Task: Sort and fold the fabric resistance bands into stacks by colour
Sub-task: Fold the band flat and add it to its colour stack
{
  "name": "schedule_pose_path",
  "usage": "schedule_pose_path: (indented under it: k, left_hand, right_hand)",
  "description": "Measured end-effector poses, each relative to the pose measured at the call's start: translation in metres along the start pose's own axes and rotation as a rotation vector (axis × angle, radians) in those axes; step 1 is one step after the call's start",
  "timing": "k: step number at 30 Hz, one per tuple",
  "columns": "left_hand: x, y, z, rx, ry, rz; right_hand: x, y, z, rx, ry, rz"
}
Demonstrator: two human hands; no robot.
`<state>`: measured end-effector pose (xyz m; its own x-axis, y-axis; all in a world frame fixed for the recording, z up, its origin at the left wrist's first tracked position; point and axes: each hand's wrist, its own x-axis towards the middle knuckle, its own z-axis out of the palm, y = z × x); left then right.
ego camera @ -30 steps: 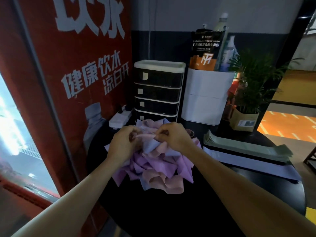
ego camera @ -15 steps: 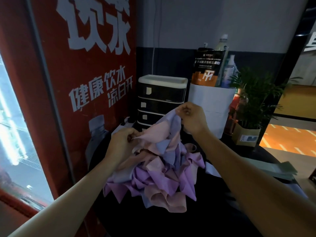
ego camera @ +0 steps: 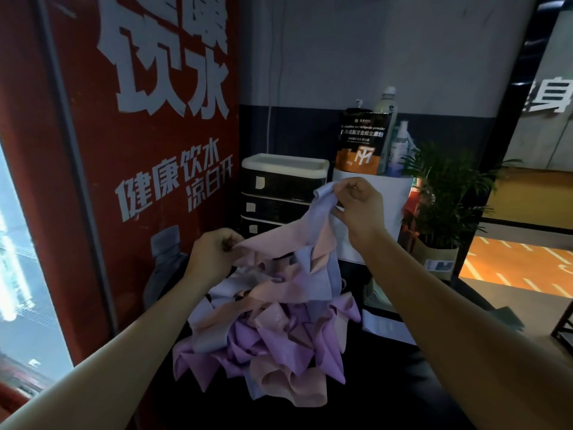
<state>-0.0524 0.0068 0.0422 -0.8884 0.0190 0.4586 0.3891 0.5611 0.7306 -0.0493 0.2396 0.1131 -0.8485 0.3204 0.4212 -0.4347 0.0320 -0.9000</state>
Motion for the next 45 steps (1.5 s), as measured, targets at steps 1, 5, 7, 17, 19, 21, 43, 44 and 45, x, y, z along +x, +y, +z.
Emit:
schedule_pose_path:
  k: [1, 5, 7, 17, 19, 21, 43, 44, 45]
  left_hand:
    - [0.004, 0.003, 0.000, -0.017, -0.004, 0.002]
    - [0.013, 0.024, 0.000, -0.065, -0.128, 0.042]
    - [0.015, 0.040, -0.001, -0.164, -0.104, 0.071]
    - [0.015, 0.094, 0.025, -0.422, -0.052, 0.120]
    - [0.014, 0.095, 0.027, -0.479, -0.056, 0.105]
    - [0.012, 0.095, 0.027, -0.546, -0.060, 0.061]
    - [0.023, 0.046, 0.000, -0.383, 0.161, -0.318]
    - [0.023, 0.040, -0.001, -0.355, 0.158, -0.339]
    - [0.024, 0.033, -0.003, -0.317, 0.145, -0.357]
  right_hand:
    - [0.001, -0.004, 0.002, -0.001, -0.019, -0.019]
    - [0.009, -0.020, 0.009, -0.029, -0.101, -0.087]
    - [0.012, -0.028, 0.015, -0.056, -0.127, -0.094]
    - [-0.001, -0.045, 0.034, -0.106, -0.213, -0.144]
    - [-0.004, -0.043, 0.028, -0.107, -0.268, -0.110]
    - [-0.005, -0.040, 0.022, -0.118, -0.306, -0.045]
    - [-0.002, 0.016, -0.041, -0.388, -0.041, 0.129]
    - [-0.001, 0.019, -0.044, -0.404, -0.026, 0.144]
    - [0.001, 0.023, -0.047, -0.415, -0.014, 0.157]
